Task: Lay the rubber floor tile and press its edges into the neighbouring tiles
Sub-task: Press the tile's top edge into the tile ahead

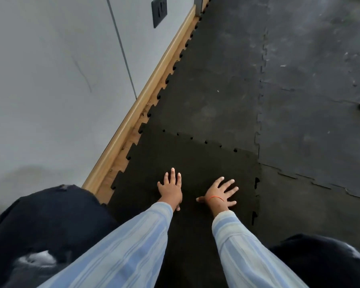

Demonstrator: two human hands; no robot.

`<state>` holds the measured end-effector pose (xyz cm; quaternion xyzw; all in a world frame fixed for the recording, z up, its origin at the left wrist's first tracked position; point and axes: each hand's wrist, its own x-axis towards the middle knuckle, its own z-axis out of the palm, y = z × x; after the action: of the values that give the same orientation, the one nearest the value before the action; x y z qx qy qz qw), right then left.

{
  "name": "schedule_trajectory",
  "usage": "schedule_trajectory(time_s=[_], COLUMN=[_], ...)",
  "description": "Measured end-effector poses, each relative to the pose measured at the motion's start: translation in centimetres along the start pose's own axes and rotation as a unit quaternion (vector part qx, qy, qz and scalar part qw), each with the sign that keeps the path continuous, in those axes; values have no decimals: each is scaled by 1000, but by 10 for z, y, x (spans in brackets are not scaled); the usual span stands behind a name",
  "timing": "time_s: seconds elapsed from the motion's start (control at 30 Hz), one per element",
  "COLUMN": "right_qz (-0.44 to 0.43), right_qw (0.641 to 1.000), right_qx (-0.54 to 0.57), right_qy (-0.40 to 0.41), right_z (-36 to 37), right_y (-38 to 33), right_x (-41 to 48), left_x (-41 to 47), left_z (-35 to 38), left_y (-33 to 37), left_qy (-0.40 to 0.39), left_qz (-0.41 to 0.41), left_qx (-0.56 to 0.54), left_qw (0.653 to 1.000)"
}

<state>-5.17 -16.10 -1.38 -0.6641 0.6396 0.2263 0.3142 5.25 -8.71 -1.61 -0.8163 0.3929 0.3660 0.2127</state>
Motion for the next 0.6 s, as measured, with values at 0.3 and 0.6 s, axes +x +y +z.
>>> schedule_trajectory(time_s=[0.3,0.6], right_qz=[-182,-180], right_qw=[979,977], right_qx=[-43,-103], right_qy=[81,43], right_z=[-29,-83], right_y=[-8,-29], right_x=[45,102], left_x=[31,111], left_z=[-1,-114], left_y=[-27,-98], left_qy=[140,124], left_qz=[46,12], left_qx=[-59,-3], left_qw=[987,992])
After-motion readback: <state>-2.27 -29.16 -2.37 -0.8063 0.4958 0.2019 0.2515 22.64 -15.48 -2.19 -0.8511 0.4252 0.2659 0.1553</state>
